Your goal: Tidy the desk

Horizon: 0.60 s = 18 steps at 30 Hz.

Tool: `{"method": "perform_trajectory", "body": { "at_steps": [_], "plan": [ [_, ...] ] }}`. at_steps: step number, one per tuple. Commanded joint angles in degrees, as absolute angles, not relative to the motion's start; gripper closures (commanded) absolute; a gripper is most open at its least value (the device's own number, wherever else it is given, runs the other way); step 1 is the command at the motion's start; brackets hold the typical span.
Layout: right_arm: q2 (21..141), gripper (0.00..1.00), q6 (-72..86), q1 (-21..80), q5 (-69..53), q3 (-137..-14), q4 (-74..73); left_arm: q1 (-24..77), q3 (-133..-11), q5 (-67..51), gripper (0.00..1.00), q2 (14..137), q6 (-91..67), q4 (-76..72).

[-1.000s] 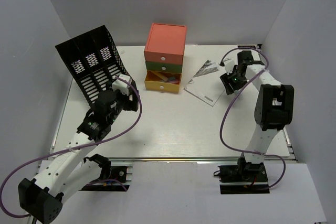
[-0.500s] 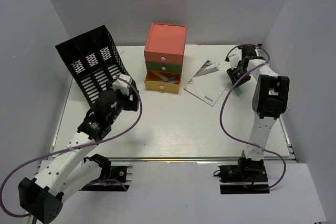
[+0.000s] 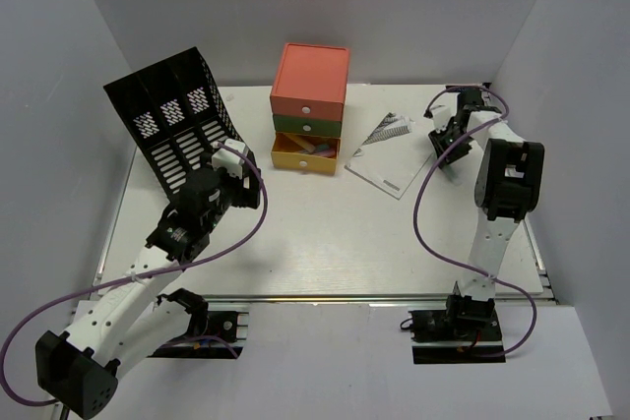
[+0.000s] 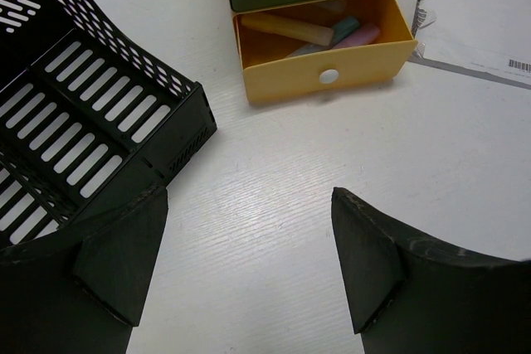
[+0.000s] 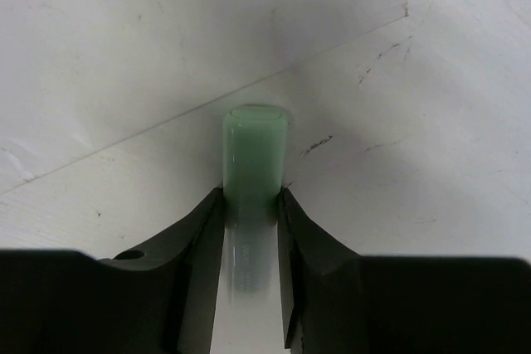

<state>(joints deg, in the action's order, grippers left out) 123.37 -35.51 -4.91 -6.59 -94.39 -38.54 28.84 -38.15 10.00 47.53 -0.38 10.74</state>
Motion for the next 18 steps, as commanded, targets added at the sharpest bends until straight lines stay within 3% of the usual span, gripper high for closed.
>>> {"method": "perform_trajectory", "body": {
  "at_steps": [1, 5, 9, 13, 18],
  "plan": [
    [122.4, 0.98, -37.6, -5.4, -9.2, -95.8, -42.4, 29.0, -38.1, 9.8, 0.11, 47.3, -0.1, 10.2],
    [112.1, 1.0, -48.7, -3.3, -20.9, -93.0, -48.4, 29.0, -38.1, 9.4, 0.11, 47.5, -0.1, 10.1],
    [103.6, 1.0, -59.4, 4.9, -34.0, -88.6, -54.4, 29.0, -38.1, 9.2, 0.11, 47.5, -0.1, 10.1],
    [99.1, 1.0, -54.6, 16.2, -33.6, -84.3, -47.7, 29.0, -38.0, 9.2, 0.11, 47.7, -0.2, 9.9],
    [100.2, 1.0, -42.4, 31.2, -22.1, -87.6, -33.1, 29.0, -37.5, 9.7, 0.11, 48.3, -0.1, 9.7]
  ]
}}
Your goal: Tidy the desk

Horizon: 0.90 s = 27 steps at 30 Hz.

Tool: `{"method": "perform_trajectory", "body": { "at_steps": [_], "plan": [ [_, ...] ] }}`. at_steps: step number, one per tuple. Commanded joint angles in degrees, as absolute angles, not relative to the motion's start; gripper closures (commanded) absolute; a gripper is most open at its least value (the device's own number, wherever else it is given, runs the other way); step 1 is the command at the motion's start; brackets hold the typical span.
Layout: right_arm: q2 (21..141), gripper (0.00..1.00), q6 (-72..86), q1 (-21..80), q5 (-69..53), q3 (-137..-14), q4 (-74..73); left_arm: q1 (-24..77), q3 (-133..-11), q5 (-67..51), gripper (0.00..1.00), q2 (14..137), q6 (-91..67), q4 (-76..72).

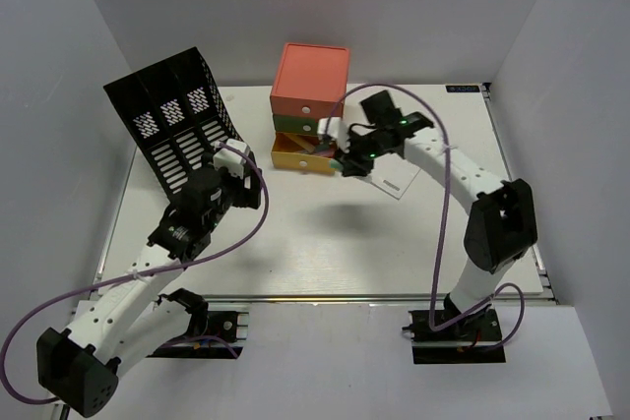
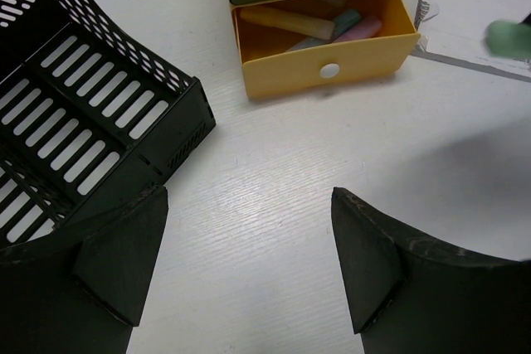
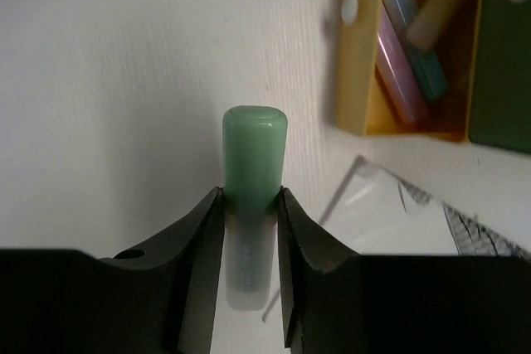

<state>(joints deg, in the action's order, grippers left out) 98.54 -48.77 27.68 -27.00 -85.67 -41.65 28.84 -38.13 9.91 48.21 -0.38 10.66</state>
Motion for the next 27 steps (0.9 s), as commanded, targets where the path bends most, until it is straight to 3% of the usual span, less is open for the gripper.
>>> {"method": "perform_trajectory", "body": {
  "at_steps": [1, 8, 17, 20, 21, 22, 24, 27],
  "plan": [
    [101.9, 1.0, -41.2, 32.9, -20.8, -89.4, -31.8, 29.0, -37.5, 9.8, 0.11, 48.3, -0.1, 9.6],
    [109.7, 1.0, -40.5, 38.1, -7.1, -98.8, -20.8, 29.0, -37.4, 10.3, 0.11, 49.7, -0.2, 9.7],
    [119.9, 0.96, -46.3, 40.4, -3.3, -107.4, -18.8, 29.0, -37.4, 10.1, 0.11, 50.4, 1.4, 9.7],
    [121.7, 0.81, -46.4, 40.5, -1.6, -108.6, -17.6, 29.0, -37.4, 10.3, 0.11, 50.4, 1.5, 9.7],
    [122.1, 0.72, -46.2, 40.4, -1.2, -108.8, -17.4, 29.0, -37.4, 10.4, 0.11, 50.4, 1.6, 9.7],
    [122.2, 0.57, -46.1, 40.5, -1.1, -108.7, -17.3, 29.0, -37.4, 10.4, 0.11, 50.4, 1.6, 9.7],
    [122.0, 0.51, -45.8, 40.3, -1.1, -108.5, -17.3, 29.0, -37.4, 10.4, 0.11, 50.4, 1.5, 9.7],
    [120.9, 0.51, -44.7, 40.1, -2.4, -108.1, -17.3, 29.0, -37.4, 10.3, 0.11, 50.4, 1.6, 9.7]
  ]
}}
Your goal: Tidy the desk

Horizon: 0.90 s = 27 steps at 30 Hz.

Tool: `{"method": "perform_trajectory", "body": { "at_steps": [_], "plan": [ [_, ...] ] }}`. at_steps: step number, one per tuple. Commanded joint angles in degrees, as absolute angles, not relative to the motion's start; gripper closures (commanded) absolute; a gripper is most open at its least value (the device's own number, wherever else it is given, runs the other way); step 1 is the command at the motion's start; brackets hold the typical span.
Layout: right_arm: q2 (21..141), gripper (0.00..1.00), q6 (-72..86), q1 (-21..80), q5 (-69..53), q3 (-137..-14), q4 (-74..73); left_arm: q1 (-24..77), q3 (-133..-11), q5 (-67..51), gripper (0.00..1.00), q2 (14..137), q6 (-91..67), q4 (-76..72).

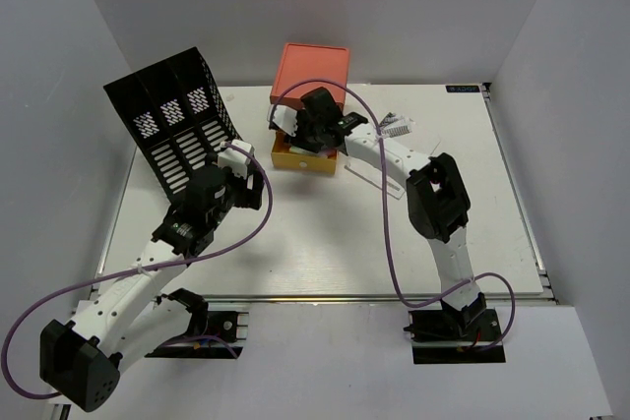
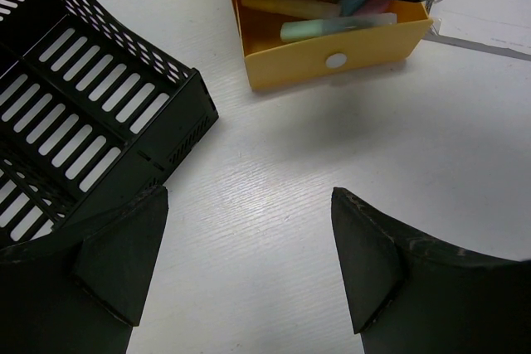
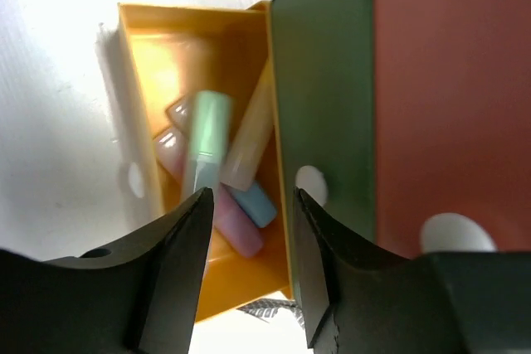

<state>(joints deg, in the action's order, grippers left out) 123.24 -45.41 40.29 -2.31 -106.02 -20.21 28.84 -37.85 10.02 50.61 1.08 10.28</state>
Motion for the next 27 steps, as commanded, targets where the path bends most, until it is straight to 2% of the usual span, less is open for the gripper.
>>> {"method": "perform_trajectory", "body": {
  "at_steps": [1, 3, 4, 5, 6, 9, 11, 17, 27],
  "plan": [
    [120.6, 0.5, -44.5, 40.2, -2.5, -108.0, -17.3, 29.0, -37.4, 10.3, 0.11, 50.4, 1.5, 9.6],
    [119.9, 0.57, -44.0, 40.3, -5.0, -108.1, -18.2, 29.0, -37.4, 10.3, 0.11, 50.4, 1.5, 9.7],
    [119.7, 0.64, -43.9, 40.1, -7.1, -108.5, -19.2, 29.0, -37.4, 10.4, 0.11, 50.2, 1.5, 9.8],
    [119.5, 0.75, -44.6, 39.7, -10.1, -108.9, -20.8, 29.0, -37.4, 10.4, 0.11, 50.2, 1.6, 9.8],
    [119.5, 1.0, -45.3, 39.6, -16.2, -109.2, -24.9, 29.0, -37.4, 10.5, 0.11, 50.1, 1.5, 9.8],
    [120.4, 1.0, -52.5, 40.0, -23.9, -109.9, -34.3, 29.0, -37.3, 10.5, 0.11, 50.0, 1.4, 9.6],
    [122.0, 1.0, -53.9, 40.3, -24.3, -109.9, -36.4, 29.0, -37.4, 10.5, 0.11, 49.9, 1.4, 9.7],
    [124.5, 1.0, -53.3, 40.2, -17.8, -109.9, -35.3, 29.0, -37.4, 10.4, 0.11, 49.9, 1.4, 9.8],
    [127.4, 1.0, -49.3, 40.7, -0.4, -108.3, -27.6, 29.0, -37.5, 10.0, 0.11, 50.0, 1.5, 9.7]
  ]
}}
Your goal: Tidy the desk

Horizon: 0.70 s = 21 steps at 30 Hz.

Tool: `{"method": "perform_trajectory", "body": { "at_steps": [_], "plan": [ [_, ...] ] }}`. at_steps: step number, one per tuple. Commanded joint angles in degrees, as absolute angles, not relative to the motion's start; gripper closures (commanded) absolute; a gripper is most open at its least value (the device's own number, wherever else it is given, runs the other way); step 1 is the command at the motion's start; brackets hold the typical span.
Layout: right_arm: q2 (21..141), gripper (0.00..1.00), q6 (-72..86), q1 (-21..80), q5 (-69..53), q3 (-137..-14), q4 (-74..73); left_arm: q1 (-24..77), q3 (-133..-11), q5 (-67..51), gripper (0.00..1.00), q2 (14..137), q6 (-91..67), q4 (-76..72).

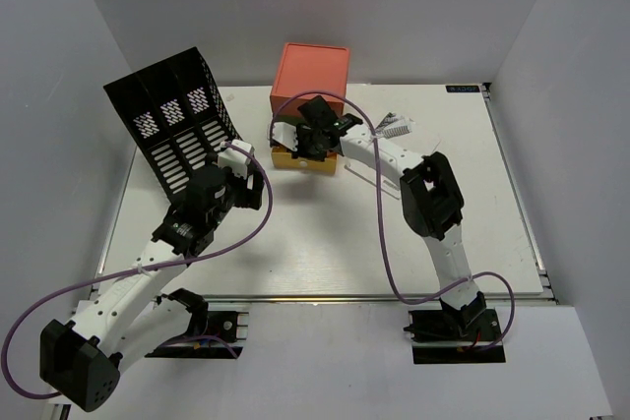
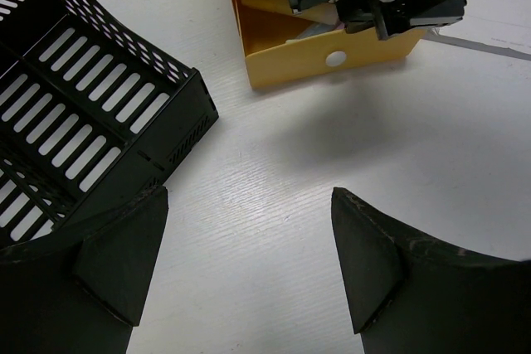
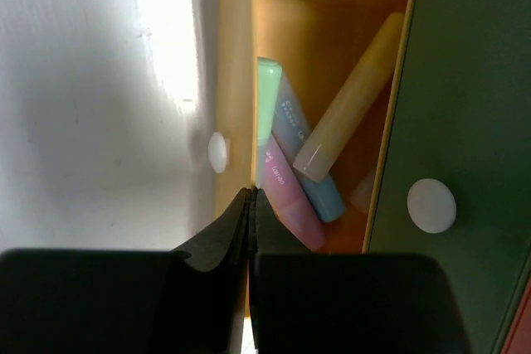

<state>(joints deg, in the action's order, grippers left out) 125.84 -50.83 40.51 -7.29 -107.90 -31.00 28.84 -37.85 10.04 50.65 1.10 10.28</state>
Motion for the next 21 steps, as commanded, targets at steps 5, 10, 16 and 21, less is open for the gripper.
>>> {"method": "perform_trajectory", "body": {
  "at_steps": [5, 10, 16, 21],
  "plan": [
    [126.6, 1.0, -48.0, 40.5, -0.4, -107.0, -26.3, 29.0, -37.4, 10.2, 0.11, 49.9, 1.5, 9.6],
    [120.3, 1.0, -44.4, 40.5, 2.2, -100.1, -15.9, 29.0, -37.4, 10.2, 0.11, 50.1, 1.6, 9.7],
    [117.6, 1.0, -43.4, 39.6, -11.6, -101.9, -23.3, 29.0, -37.4, 10.2, 0.11, 50.1, 1.5, 9.7],
    [121.4, 1.0, -48.7, 40.0, -18.9, -105.2, -33.3, 29.0, -37.4, 10.2, 0.11, 50.0, 1.5, 9.6]
  ]
}}
